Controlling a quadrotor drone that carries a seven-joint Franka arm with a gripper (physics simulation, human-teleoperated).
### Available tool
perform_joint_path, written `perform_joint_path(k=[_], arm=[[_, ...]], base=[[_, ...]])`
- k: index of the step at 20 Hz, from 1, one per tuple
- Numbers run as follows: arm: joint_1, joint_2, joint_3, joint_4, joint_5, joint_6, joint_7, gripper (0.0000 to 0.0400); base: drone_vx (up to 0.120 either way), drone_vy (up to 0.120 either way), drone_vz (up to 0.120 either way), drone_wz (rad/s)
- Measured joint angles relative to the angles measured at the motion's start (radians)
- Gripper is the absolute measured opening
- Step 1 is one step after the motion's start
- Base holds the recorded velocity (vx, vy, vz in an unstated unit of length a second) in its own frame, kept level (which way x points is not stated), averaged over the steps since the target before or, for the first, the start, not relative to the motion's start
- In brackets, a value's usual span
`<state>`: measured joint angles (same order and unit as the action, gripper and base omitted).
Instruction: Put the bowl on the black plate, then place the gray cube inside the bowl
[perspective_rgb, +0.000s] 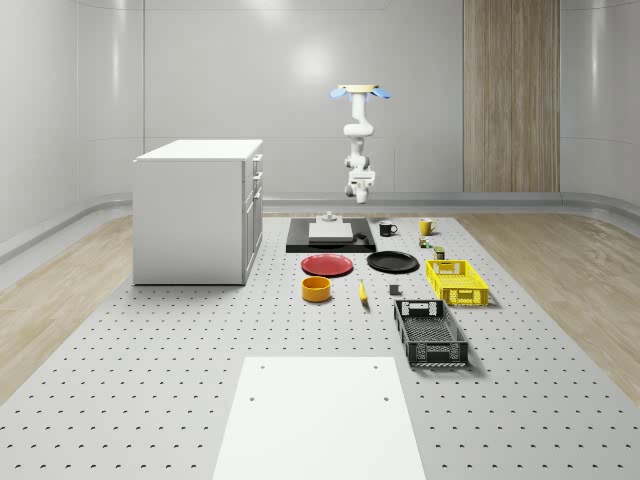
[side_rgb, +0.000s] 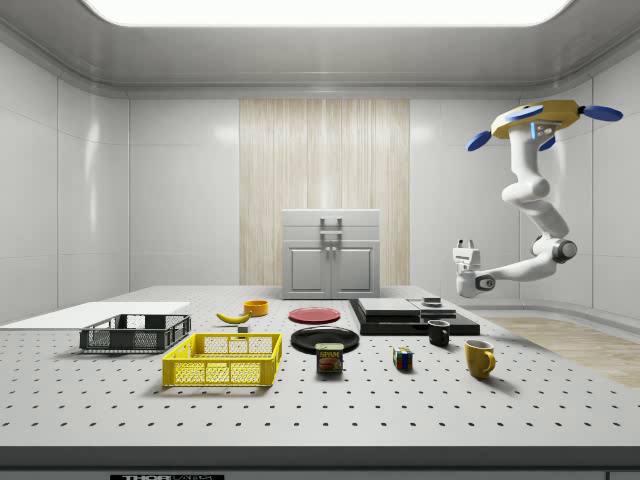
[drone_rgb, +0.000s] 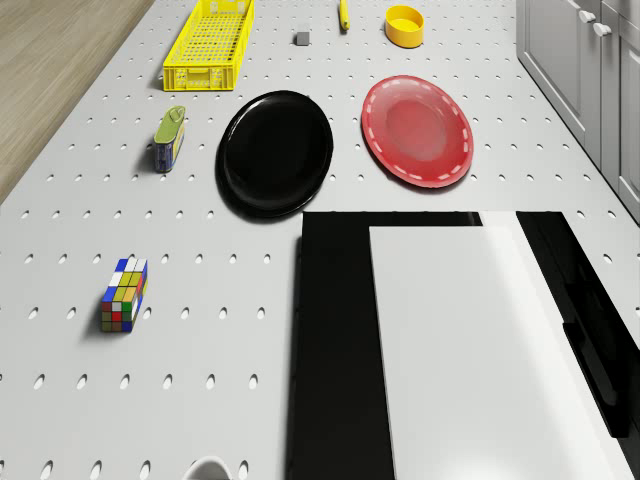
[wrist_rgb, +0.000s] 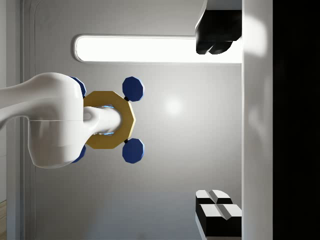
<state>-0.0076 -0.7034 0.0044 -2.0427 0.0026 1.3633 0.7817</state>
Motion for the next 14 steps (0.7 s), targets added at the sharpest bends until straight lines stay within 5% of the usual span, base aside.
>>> perform_joint_path(k=[14], arm=[[-0.002,-0.007,0.003,-0.005,-0.002,0.01,0.0,0.04]], base=[[0.12,-0.12,0.0,0.0]])
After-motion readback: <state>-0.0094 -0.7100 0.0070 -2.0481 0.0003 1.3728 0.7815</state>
